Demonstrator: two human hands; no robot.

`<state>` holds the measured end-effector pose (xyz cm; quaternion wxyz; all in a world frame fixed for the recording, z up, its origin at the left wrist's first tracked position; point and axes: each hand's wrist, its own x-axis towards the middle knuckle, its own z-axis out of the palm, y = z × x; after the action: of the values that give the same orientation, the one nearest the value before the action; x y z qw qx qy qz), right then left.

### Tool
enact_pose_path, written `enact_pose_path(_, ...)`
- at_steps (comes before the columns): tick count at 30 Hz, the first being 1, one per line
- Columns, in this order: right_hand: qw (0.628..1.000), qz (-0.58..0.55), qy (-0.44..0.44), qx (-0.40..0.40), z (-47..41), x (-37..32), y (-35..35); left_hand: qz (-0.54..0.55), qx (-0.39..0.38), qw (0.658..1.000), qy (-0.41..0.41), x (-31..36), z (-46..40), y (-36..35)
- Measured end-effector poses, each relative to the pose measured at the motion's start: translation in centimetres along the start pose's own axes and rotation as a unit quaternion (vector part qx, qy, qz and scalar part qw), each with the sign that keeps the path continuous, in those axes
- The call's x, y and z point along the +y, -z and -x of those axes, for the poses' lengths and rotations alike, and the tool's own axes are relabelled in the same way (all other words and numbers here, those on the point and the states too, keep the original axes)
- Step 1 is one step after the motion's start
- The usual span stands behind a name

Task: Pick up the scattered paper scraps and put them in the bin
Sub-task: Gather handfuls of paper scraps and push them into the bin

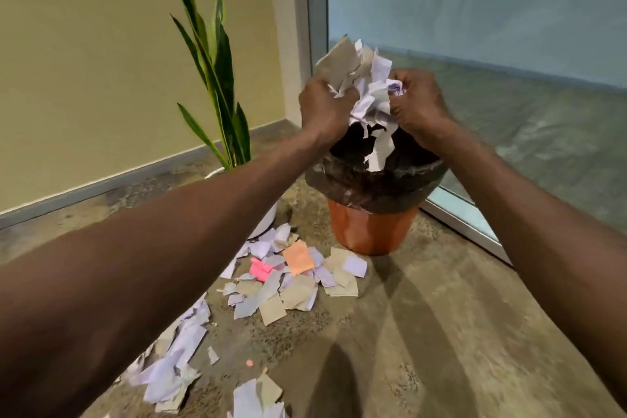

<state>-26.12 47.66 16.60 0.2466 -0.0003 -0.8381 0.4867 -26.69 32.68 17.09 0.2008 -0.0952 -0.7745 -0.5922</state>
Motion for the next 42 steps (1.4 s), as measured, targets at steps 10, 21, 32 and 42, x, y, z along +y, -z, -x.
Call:
enact_pose_path(10,0.960,0.032,-0.241,-0.137,-2.0,6.6,-0.9,-0.088,-0.264,0.927,0.252,-0.8,-1.5,-3.3)
enact_pose_path(21,0.950,-0.107,-0.285,-0.074,-3.4,5.4,-2.7,0.223,-0.143,0.924,0.276,-1.4,-1.2,-1.0)
enact_pose_path(32,0.981,0.050,0.152,-0.114,15.3,0.9,-6.5,0.101,-0.059,0.961,0.249,-9.3,10.9,9.2)
enact_pose_path(42,0.804,0.253,-0.053,-0.536,35.5,8.7,-13.0,-0.289,-0.188,0.930,0.131,-20.0,34.8,23.0)
